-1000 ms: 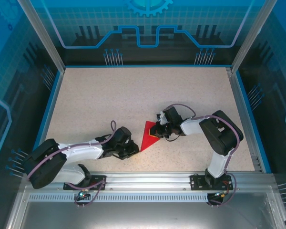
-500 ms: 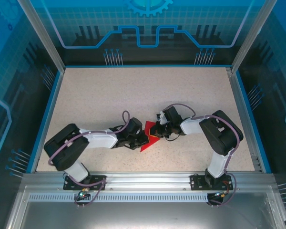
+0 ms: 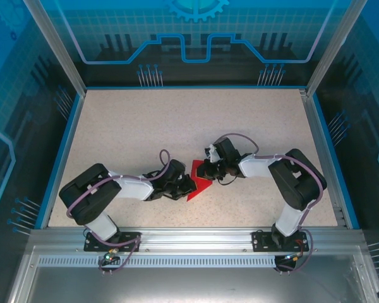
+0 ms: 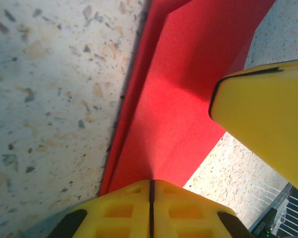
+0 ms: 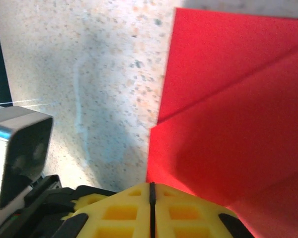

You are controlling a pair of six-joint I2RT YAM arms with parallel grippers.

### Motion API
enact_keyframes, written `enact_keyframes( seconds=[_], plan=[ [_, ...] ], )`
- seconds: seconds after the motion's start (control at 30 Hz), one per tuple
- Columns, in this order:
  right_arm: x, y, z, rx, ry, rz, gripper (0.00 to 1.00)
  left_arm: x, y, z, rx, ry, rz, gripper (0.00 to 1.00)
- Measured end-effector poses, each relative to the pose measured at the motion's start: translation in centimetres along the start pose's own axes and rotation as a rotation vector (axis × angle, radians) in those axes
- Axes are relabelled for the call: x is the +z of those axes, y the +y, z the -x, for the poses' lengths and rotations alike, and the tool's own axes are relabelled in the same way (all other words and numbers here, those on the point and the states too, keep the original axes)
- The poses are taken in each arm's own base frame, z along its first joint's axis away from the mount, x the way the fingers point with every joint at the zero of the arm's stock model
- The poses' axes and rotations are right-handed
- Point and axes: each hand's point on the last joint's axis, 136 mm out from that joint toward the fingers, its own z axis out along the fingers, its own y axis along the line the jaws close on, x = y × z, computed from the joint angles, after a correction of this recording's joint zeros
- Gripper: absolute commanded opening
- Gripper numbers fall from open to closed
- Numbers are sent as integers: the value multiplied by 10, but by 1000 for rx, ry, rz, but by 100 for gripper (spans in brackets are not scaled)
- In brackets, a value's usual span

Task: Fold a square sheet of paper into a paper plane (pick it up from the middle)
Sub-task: Fourth fold the wing at the center of the table.

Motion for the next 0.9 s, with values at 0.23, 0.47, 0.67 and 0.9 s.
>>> enact_keyframes(
  seconds=[0.23, 0.47, 0.67, 0.9],
  plan=[
    [10, -21, 3, 27, 2, -53, 7, -2, 2, -1, 1, 1, 13, 10],
    [3, -31, 24, 46, -16, -35, 8, -2, 3, -1, 1, 0, 17, 9],
    [-13, -56, 85, 72, -121, -76, 8, -3, 3, -1, 0, 0, 17, 9],
    [-16, -55, 90, 82, -93, -43, 11, -4, 4, -2, 0, 1, 19, 10]
  ],
)
